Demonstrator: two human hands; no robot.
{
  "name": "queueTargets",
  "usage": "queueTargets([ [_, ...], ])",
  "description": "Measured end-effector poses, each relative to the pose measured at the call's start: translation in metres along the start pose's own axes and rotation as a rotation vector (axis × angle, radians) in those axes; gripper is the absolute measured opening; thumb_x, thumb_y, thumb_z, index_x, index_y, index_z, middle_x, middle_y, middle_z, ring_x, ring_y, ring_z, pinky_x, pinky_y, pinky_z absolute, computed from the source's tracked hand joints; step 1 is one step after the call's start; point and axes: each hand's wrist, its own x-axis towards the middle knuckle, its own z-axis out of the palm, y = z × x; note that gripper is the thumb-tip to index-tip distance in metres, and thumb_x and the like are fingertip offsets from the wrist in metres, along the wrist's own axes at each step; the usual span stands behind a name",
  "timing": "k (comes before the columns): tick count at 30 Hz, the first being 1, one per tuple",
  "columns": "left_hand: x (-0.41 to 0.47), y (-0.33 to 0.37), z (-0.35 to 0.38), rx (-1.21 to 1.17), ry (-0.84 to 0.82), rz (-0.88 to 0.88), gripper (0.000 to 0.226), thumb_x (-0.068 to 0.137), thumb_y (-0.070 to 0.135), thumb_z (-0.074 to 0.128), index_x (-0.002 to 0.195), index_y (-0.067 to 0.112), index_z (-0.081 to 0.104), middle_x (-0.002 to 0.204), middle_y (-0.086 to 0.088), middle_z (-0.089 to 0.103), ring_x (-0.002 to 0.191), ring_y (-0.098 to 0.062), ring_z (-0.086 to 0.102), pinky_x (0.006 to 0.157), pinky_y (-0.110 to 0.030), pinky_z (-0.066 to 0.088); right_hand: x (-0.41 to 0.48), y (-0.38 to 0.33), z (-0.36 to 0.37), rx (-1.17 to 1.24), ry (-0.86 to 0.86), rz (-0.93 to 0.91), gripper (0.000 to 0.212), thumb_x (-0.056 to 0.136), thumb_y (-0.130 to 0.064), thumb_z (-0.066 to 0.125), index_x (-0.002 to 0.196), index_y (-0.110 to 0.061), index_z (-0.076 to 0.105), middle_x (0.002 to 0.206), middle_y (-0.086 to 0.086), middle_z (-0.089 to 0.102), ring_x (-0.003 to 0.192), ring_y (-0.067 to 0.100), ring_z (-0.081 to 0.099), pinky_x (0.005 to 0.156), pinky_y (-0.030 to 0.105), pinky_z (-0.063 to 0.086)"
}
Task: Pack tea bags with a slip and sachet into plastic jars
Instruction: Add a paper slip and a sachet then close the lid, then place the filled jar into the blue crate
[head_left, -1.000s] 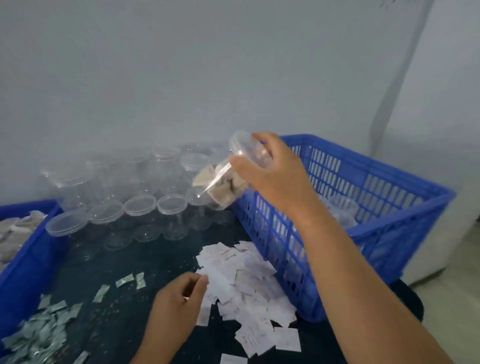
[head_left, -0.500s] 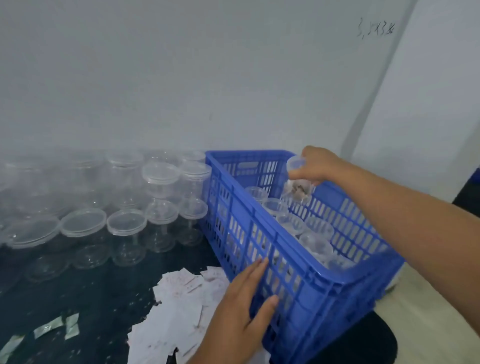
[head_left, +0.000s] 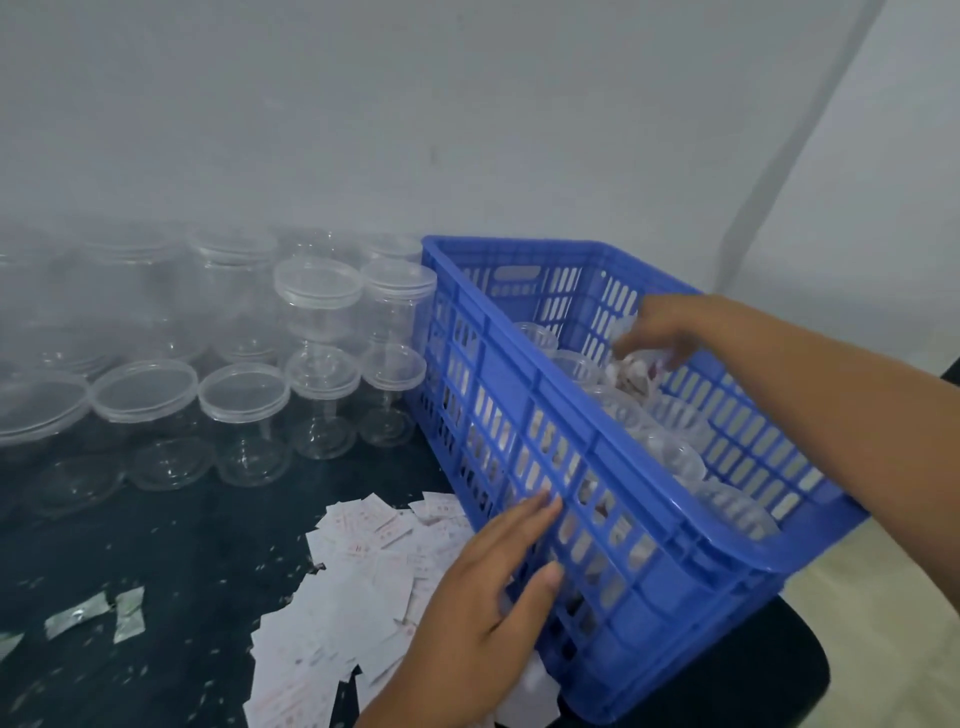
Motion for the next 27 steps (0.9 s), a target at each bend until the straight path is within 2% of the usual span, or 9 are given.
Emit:
queueTargets([
  [4, -0.001, -0.001, 0.002, -0.01, 0.003, 0.001, 0.052, 0.101, 0.074, 0.04, 0.151, 0.067, 0.032, 0.16, 0.041, 0.027, 0.151, 0.012, 0.021, 0.121, -0.034, 0.026, 0.0, 0.005, 0.023, -0.04, -0.1, 0.013, 0.082, 0.092, -0.034, 0.086, 0.158, -0.012, 0.043, 0.159, 0.014, 0.045, 0.127, 0.039, 0.063, 0.096, 0.05, 0.064],
  [10, -0.001, -0.003, 0.003, 0.011, 0.004, 0.013, 0.054, 0.1, 0.075, 0.041, 0.152, 0.066, 0.03, 0.161, 0.04, 0.025, 0.152, 0.011, 0.02, 0.122, -0.04, 0.027, -0.003, -0.006, 0.035, -0.342, -0.287, 0.05, 0.079, 0.11, -0.058, 0.05, 0.167, -0.007, 0.032, 0.173, 0.013, 0.034, 0.147, 0.037, 0.051, 0.113, 0.044, 0.05],
  [13, -0.001, -0.001, 0.002, 0.044, 0.003, 0.027, 0.054, 0.101, 0.074, 0.04, 0.153, 0.066, 0.028, 0.161, 0.041, 0.024, 0.152, 0.011, 0.019, 0.124, -0.041, 0.028, -0.023, -0.024, 0.008, -0.573, -0.157, -0.084, 0.076, 0.109, -0.064, 0.046, 0.163, -0.011, 0.043, 0.171, 0.009, 0.039, 0.152, 0.033, 0.045, 0.12, 0.045, 0.041],
  [16, 0.0, -0.004, 0.001, 0.027, 0.0, 0.046, 0.053, 0.102, 0.07, 0.041, 0.153, 0.065, 0.029, 0.162, 0.04, 0.025, 0.152, 0.01, 0.02, 0.123, -0.037, 0.027, -0.065, -0.047, -0.035, -0.487, -0.065, -0.284, 0.07, 0.108, -0.063, 0.047, 0.161, -0.016, 0.047, 0.169, 0.006, 0.043, 0.152, 0.029, 0.045, 0.125, 0.045, 0.037],
  [18, 0.0, -0.004, 0.0, 0.014, 0.0, 0.044, 0.05, 0.104, 0.064, 0.045, 0.153, 0.064, 0.031, 0.161, 0.04, 0.027, 0.152, 0.011, 0.021, 0.123, -0.034, 0.027, -0.109, -0.062, -0.054, -0.371, 0.009, -0.468, 0.07, 0.103, -0.069, 0.049, 0.159, -0.027, 0.049, 0.158, -0.004, 0.055, 0.145, 0.021, 0.052, 0.119, 0.038, 0.039],
  [20, -0.001, -0.001, -0.001, 0.02, 0.014, 0.034, 0.049, 0.106, 0.059, 0.047, 0.153, 0.062, 0.034, 0.16, 0.04, 0.03, 0.151, 0.011, 0.023, 0.123, -0.032, 0.027, -0.164, -0.072, -0.055, -0.219, 0.082, -0.665, 0.072, 0.092, -0.081, 0.048, 0.152, -0.042, 0.052, 0.137, -0.022, 0.065, 0.127, 0.009, 0.063, 0.104, 0.032, 0.046],
  [23, -0.003, 0.008, -0.005, 0.037, 0.034, 0.029, 0.048, 0.106, 0.056, 0.049, 0.153, 0.054, 0.042, 0.157, 0.035, 0.04, 0.145, 0.009, 0.037, 0.12, -0.029, 0.036, -0.243, -0.078, -0.022, -0.069, 0.163, -0.854, 0.069, 0.081, -0.092, 0.041, 0.141, -0.058, 0.051, 0.118, -0.032, 0.067, 0.108, -0.007, 0.066, 0.089, 0.023, 0.051],
  [26, -0.006, 0.022, -0.01, 0.076, 0.127, 0.019, 0.033, 0.105, 0.036, 0.058, 0.138, 0.042, 0.059, 0.138, 0.023, 0.062, 0.12, -0.004, 0.06, 0.102, -0.021, 0.048, -0.289, -0.077, 0.039, 0.047, 0.248, -0.975, 0.059, 0.087, -0.084, 0.044, 0.135, -0.053, 0.057, 0.115, -0.03, 0.068, 0.104, -0.01, 0.064, 0.086, 0.021, 0.054],
  [27, -0.01, 0.023, -0.014, 0.093, 0.194, 0.006, 0.039, 0.099, 0.022, 0.062, 0.138, 0.029, 0.06, 0.137, 0.015, 0.063, 0.116, -0.011, 0.061, 0.098, -0.015, 0.047, -0.299, -0.08, 0.062, 0.144, 0.251, -1.013, 0.052, 0.091, -0.076, 0.049, 0.131, -0.047, 0.063, 0.114, -0.027, 0.07, 0.104, -0.01, 0.063, 0.087, 0.019, 0.053],
])
